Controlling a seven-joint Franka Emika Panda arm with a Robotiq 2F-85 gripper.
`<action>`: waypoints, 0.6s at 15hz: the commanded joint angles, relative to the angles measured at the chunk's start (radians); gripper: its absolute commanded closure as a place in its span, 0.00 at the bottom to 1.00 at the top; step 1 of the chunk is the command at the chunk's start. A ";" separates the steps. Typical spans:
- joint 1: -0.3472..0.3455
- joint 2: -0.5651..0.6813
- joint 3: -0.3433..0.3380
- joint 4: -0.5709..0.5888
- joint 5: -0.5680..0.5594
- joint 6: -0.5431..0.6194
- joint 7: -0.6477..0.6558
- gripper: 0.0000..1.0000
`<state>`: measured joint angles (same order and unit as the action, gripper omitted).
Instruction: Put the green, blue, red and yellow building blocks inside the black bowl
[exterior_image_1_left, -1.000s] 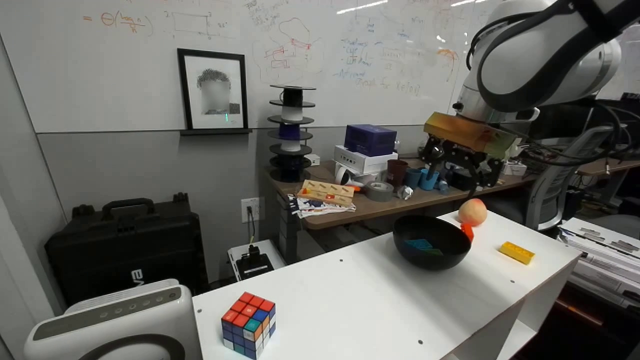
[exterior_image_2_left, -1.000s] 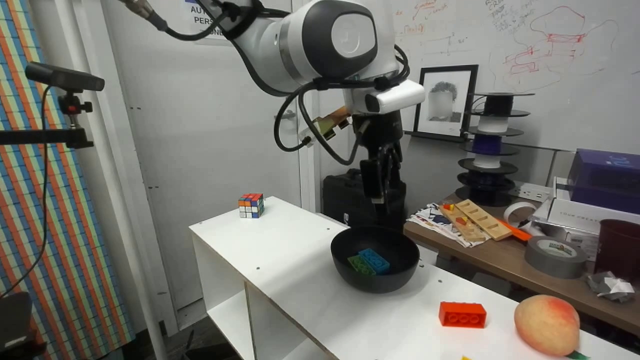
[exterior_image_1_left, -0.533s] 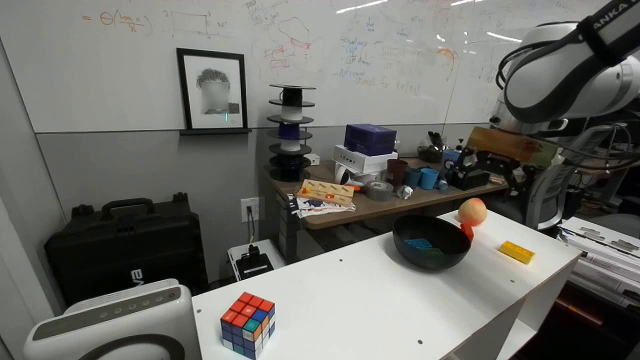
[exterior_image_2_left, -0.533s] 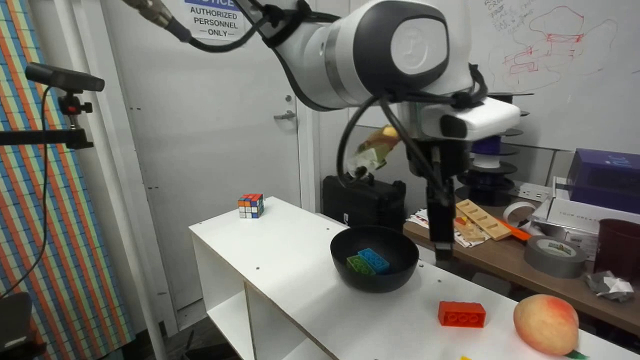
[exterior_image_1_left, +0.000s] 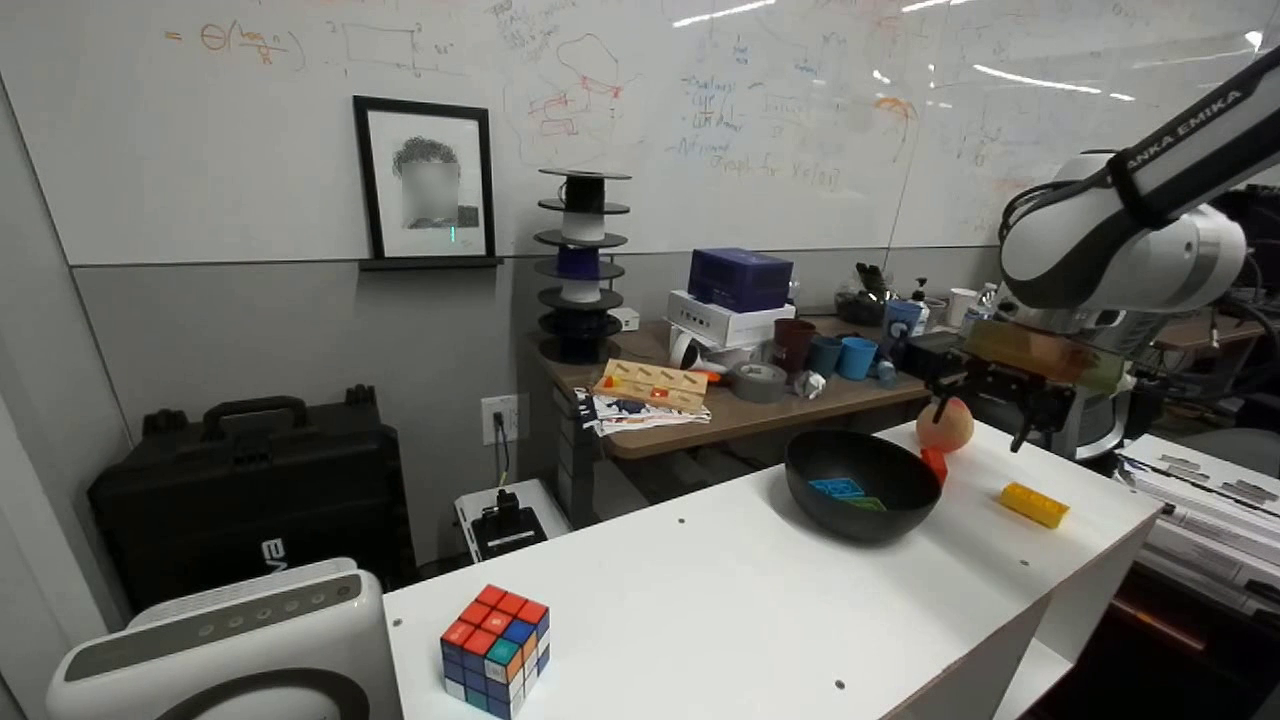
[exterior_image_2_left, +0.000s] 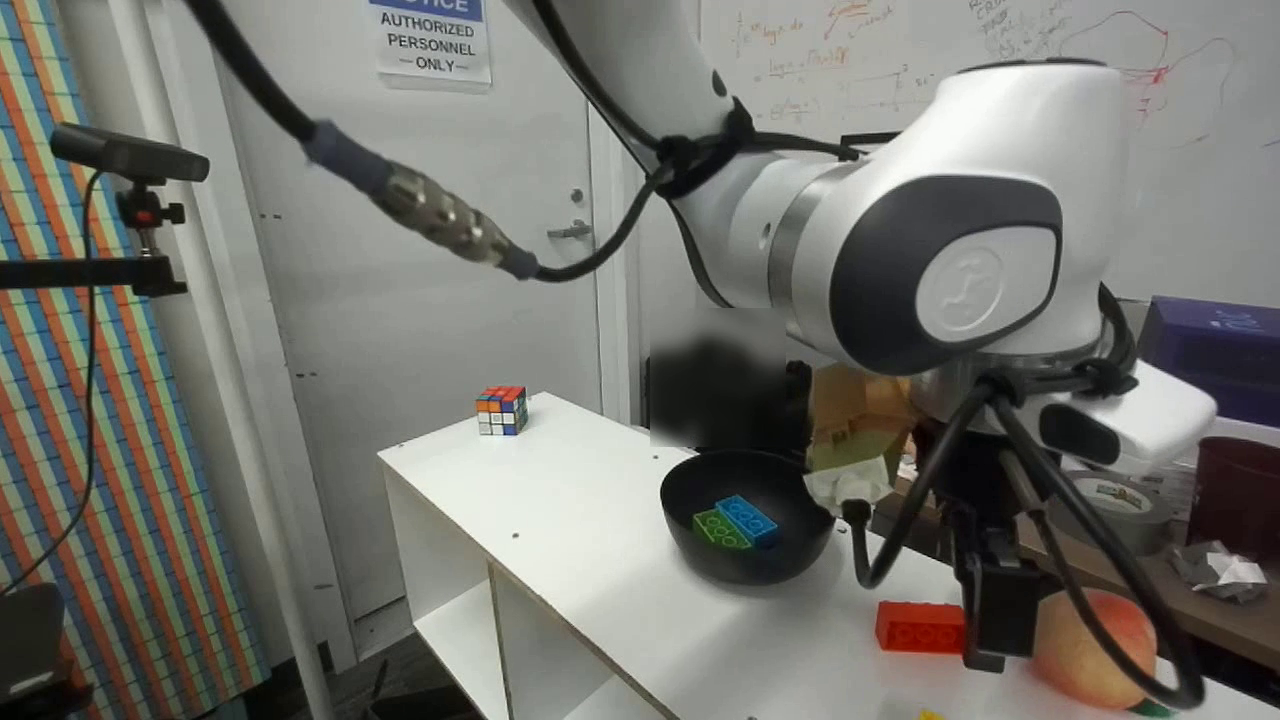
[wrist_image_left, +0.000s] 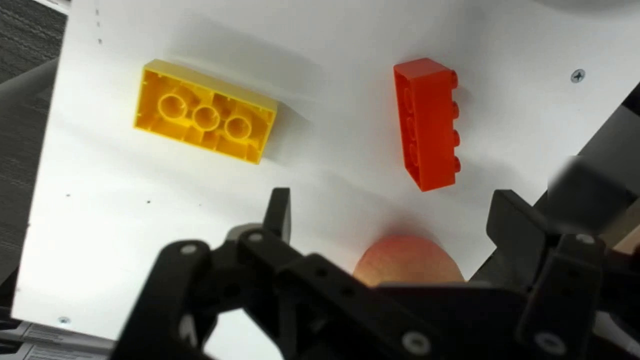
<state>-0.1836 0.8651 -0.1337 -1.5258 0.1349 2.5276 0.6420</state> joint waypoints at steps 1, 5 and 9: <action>-0.003 0.116 0.016 0.173 0.045 -0.066 -0.067 0.00; 0.016 0.191 0.018 0.294 0.037 -0.145 -0.079 0.00; 0.044 0.245 0.016 0.401 0.024 -0.264 -0.071 0.27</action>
<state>-0.1563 1.0474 -0.1129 -1.2506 0.1496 2.3521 0.5889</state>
